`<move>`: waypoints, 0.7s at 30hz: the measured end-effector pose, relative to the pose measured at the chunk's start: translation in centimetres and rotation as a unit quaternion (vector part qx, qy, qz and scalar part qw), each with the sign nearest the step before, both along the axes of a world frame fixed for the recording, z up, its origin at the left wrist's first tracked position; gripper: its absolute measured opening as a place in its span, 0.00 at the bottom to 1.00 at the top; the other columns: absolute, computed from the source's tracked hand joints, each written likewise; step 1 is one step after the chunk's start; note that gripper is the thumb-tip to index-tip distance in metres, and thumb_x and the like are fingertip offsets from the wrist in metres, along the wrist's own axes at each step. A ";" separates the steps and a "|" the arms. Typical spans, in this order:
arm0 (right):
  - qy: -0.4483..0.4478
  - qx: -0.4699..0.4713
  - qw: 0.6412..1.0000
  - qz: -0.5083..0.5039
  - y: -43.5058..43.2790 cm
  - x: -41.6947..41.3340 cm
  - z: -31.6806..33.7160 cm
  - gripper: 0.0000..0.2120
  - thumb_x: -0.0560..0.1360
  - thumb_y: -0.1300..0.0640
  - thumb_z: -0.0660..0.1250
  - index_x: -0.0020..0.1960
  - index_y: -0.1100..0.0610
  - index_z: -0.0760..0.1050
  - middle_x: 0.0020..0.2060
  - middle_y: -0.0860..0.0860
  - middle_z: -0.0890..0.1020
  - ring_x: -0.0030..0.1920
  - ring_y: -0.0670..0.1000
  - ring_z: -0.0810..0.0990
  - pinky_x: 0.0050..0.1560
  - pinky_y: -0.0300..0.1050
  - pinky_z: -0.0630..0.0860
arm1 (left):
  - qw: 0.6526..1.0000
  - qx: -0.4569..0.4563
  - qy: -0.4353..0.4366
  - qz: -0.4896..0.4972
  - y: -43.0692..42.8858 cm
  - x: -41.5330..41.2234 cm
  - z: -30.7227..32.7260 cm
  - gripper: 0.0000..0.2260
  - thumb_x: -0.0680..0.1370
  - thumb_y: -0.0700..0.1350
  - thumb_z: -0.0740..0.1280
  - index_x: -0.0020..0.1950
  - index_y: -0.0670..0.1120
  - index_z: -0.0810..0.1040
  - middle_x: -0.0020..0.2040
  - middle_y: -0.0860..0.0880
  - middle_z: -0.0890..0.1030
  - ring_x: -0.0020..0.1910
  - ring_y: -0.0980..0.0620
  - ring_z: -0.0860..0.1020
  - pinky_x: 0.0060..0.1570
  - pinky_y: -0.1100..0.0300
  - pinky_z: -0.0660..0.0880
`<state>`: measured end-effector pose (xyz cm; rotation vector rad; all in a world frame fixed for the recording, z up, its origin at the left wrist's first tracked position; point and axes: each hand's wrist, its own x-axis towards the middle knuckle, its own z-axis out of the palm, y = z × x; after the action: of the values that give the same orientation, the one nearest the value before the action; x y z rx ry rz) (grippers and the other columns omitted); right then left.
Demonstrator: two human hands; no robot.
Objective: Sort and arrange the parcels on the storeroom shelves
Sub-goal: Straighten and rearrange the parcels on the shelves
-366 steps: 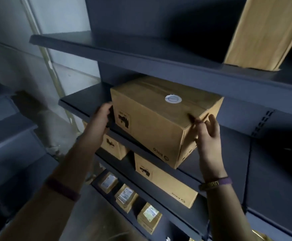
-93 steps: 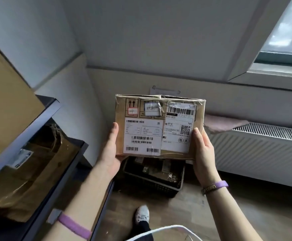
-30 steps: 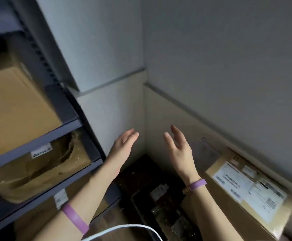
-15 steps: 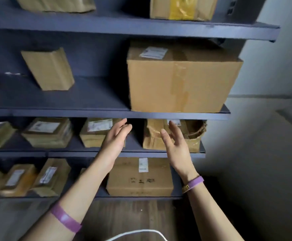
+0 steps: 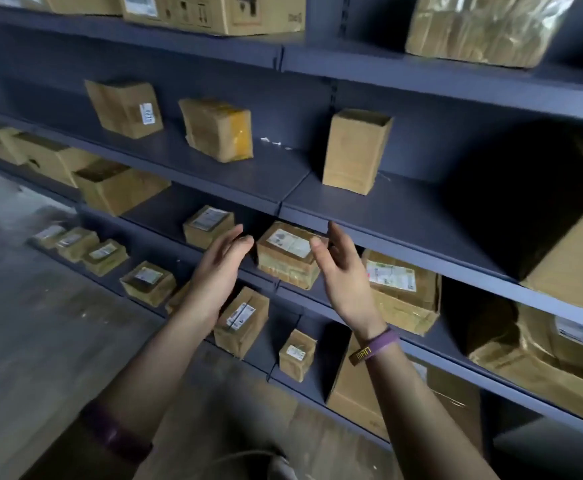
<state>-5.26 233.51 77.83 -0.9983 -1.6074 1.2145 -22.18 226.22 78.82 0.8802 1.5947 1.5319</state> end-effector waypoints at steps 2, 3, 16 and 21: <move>-0.001 0.001 1.000 0.026 1.0 -3.8 -0.1 0.32 0.78 0.42 0.64 0.78 0.50 0.59 0.75 0.44 0.65 0.74 0.44 0.65 0.74 0.44 0.63 | 0.999 -0.005 0.000 0.033 0.0 -3.7 0.0 0.09 0.73 0.58 0.67 0.52 0.67 0.77 0.62 0.59 0.78 0.63 0.55 0.74 0.65 0.53 0.69; -0.001 0.000 0.999 0.038 1.6 -5.8 -0.3 0.32 0.77 0.41 0.64 0.78 0.50 0.59 0.75 0.44 0.65 0.74 0.44 0.64 0.74 0.45 0.63 | 0.999 -0.010 0.003 0.048 0.1 -5.5 0.0 0.11 0.71 0.59 0.67 0.53 0.67 0.77 0.62 0.58 0.78 0.63 0.55 0.74 0.64 0.53 0.69; 0.031 -0.017 0.989 0.145 12.5 -33.8 -0.6 0.32 0.77 0.41 0.64 0.77 0.48 0.59 0.66 0.32 0.67 0.67 0.36 0.68 0.68 0.37 0.65 | 0.989 -0.025 0.029 0.140 8.1 -30.4 1.6 0.15 0.79 0.55 0.63 0.66 0.58 0.72 0.64 0.55 0.75 0.65 0.52 0.72 0.67 0.49 0.67; 0.033 -0.038 0.986 0.160 15.9 -42.0 -0.5 0.32 0.76 0.40 0.65 0.76 0.47 0.60 0.71 0.40 0.67 0.72 0.43 0.65 0.73 0.46 0.65 | 0.990 0.003 0.019 0.141 10.9 -37.8 2.6 0.09 0.81 0.48 0.62 0.47 0.61 0.78 0.43 0.64 0.81 0.47 0.66 0.78 0.50 0.61 0.70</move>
<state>-47.22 249.37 77.31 -0.7562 -1.7239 1.5183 -59.95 237.09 81.41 0.7122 1.8033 1.7209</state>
